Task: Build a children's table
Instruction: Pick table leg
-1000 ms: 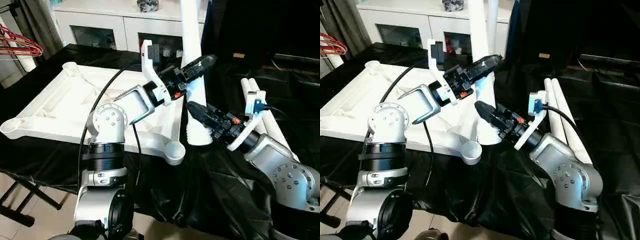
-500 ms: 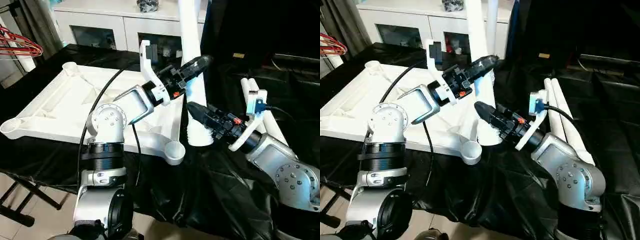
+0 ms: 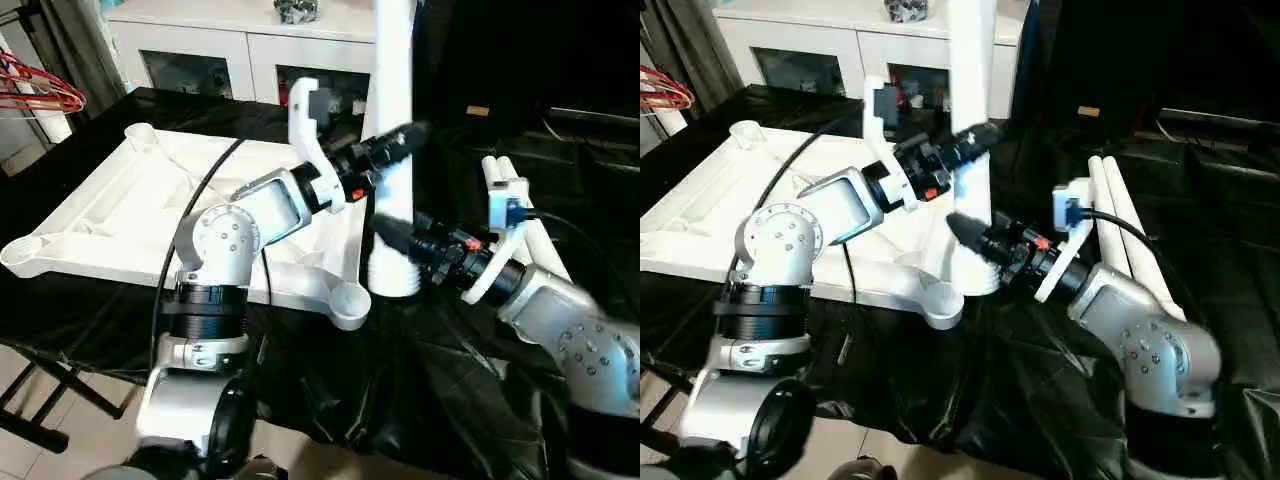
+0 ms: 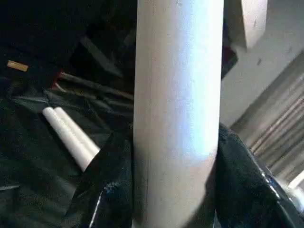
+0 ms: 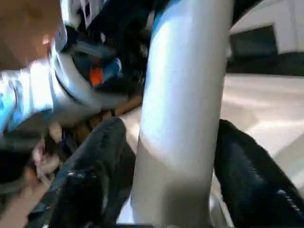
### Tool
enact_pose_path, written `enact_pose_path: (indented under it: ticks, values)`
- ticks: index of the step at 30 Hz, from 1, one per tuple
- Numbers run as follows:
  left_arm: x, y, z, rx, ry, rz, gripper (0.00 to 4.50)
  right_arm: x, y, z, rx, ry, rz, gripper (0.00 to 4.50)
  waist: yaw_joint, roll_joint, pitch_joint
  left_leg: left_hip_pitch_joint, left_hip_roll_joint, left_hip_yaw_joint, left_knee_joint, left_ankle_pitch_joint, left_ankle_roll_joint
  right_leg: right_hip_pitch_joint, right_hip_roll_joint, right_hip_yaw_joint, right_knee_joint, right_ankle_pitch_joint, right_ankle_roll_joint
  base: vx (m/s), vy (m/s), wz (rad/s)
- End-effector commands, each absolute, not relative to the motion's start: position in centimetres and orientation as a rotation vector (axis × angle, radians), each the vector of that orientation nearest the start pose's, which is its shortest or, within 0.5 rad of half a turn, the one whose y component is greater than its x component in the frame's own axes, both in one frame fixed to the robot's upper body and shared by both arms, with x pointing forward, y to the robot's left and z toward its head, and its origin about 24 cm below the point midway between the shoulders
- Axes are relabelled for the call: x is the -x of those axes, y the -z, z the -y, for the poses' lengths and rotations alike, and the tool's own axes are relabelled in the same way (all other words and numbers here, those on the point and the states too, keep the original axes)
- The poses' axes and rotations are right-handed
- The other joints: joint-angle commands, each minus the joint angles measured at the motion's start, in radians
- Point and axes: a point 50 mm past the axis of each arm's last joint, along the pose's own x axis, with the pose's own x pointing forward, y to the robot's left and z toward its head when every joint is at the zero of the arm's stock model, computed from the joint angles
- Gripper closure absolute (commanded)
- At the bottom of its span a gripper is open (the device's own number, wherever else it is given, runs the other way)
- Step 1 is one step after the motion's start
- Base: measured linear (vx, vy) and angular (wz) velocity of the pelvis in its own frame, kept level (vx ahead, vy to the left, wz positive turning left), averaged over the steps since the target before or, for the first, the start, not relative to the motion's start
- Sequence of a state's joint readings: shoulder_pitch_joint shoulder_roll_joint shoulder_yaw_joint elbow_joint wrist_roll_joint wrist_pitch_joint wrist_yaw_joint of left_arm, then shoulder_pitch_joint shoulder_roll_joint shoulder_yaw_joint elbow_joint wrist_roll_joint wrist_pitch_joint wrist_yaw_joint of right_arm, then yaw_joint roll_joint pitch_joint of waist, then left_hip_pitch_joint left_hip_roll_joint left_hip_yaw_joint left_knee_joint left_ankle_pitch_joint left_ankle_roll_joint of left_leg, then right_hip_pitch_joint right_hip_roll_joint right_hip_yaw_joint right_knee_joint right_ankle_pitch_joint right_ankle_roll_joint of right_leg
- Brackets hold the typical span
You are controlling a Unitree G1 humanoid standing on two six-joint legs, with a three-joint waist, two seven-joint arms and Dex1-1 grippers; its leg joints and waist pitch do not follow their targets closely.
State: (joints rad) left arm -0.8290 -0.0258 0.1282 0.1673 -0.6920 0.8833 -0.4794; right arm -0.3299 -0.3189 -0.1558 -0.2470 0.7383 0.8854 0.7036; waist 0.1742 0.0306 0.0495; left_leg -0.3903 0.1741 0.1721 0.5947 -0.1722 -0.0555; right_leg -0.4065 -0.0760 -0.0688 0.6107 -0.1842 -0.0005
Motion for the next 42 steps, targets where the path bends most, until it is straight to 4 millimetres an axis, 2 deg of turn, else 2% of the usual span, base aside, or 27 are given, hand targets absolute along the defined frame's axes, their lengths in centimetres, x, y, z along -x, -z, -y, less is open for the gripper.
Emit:
enact_pose_path:
  ticks: [1, 4, 9, 10, 13, 14, 15, 30, 32, 34, 35, 42]
  values:
    - [-33.1, -20.7, -3.8, 0.545, 1.103, -0.111, 2.62, -27.2, -14.0, 14.6, -0.385, -1.020, -0.201, 1.33, 0.005, -0.021, -0.069, 0.011, 0.044, -0.018, -0.063, -0.114, 0.022, 0.057, -0.073, 0.045, -0.077, -0.214, -0.114, 0.000, 0.000, 0.00]
    - [-32.6, -20.9, -3.5, 0.490, 1.160, -0.101, 2.62, -27.1, -13.8, 14.9, -0.335, -1.061, -0.276, 1.31, 0.006, -0.023, -0.070, 0.009, 0.044, -0.018, -0.062, -0.101, 0.030, 0.059, -0.074, 0.045, -0.075, -0.204, -0.126, 0.000, 0.000, 0.00]
    - [-31.8, -20.8, -3.2, 0.446, 1.229, -0.089, 2.62, -27.4, -13.7, 14.9, -0.315, -1.086, -0.309, 1.31, 0.005, -0.024, -0.070, 0.009, 0.045, -0.017, -0.059, -0.099, 0.040, 0.058, -0.075, 0.044, -0.072, -0.201, -0.149, 0.000, 0.000, 0.00]
    - [-31.6, -20.7, -3.1, 0.446, 1.243, -0.090, 2.62, -27.4, -13.7, 14.9, -0.320, -1.092, -0.314, 1.31, 0.004, -0.032, -0.070, 0.009, 0.045, -0.015, -0.058, -0.098, 0.042, 0.059, -0.075, 0.044, -0.073, -0.203, -0.151, 0.000, 0.000, 0.00]
    - [-31.3, -20.7, -3.0, 0.448, 1.270, -0.089, 2.62, -27.6, -13.6, 14.8, -0.324, -1.102, -0.322, 1.31, 0.004, -0.026, -0.069, 0.010, 0.046, -0.015, -0.058, -0.101, 0.043, 0.056, -0.075, 0.044, -0.074, -0.215, -0.156, 0.000, 0.000, 0.00]
    - [-31.1, -20.6, -3.0, 0.440, 1.283, -0.093, 2.62, -27.6, -13.6, 14.8, -0.327, -1.112, -0.326, 1.31, 0.004, -0.029, -0.069, 0.010, 0.046, -0.015, -0.058, -0.104, 0.043, 0.057, -0.075, 0.044, -0.073, -0.218, -0.155, 0.000, 0.000, 0.00]
    - [-31.0, -20.6, -3.0, 0.431, 1.289, -0.095, 2.62, -27.6, -13.7, 14.8, -0.328, -1.120, -0.327, 1.31, 0.005, -0.026, -0.069, 0.011, 0.047, -0.016, -0.059, -0.106, 0.040, 0.055, -0.075, 0.044, -0.074, -0.224, -0.152, 0.000, 0.000, 0.00]
    - [-30.5, -19.7, -2.9, 0.382, 1.331, -0.114, 2.62, -27.4, -13.2, 14.6, -0.327, -1.182, -0.381, 1.31, 0.007, -0.029, -0.072, 0.010, 0.046, -0.015, -0.055, -0.093, 0.044, 0.057, -0.074, 0.044, -0.069, -0.199, -0.160, 0.000, 0.000, 0.00]
    - [-30.5, -19.8, -2.9, 0.383, 1.333, -0.114, 2.62, -27.4, -13.2, 14.6, -0.328, -1.188, -0.388, 1.67, 0.008, -0.029, -0.072, 0.010, 0.046, -0.015, -0.055, -0.092, 0.045, 0.058, -0.075, 0.044, -0.068, -0.199, -0.162, 0.000, 0.000, 0.00]
    - [-30.5, -19.8, -2.9, 0.384, 1.333, -0.114, 2.62, -27.4, -13.1, 14.5, -0.328, -1.190, -0.392, 1.70, 0.008, -0.029, -0.072, 0.010, 0.046, -0.016, -0.055, -0.095, 0.044, 0.057, -0.074, 0.044, -0.069, -0.204, -0.161, 0.000, 0.000, 0.00]
    - [-30.5, -19.8, -2.9, 0.385, 1.334, -0.114, 2.62, -27.3, -13.1, 14.5, -0.328, -1.191, -0.395, 1.81, 0.008, -0.031, -0.072, 0.011, 0.047, -0.015, -0.055, -0.095, 0.044, 0.057, -0.074, 0.044, -0.068, -0.204, -0.160, 0.000, 0.000, 0.00]
    - [-30.4, -19.8, -3.0, 0.395, 1.336, -0.115, 2.62, -27.3, -12.7, 14.5, -0.329, -1.188, -0.407, 2.47, 0.011, -0.029, -0.072, 0.010, 0.046, -0.015, -0.054, -0.102, 0.038, 0.057, -0.075, 0.045, -0.069, -0.216, -0.156, 0.000, 0.000, 0.00]
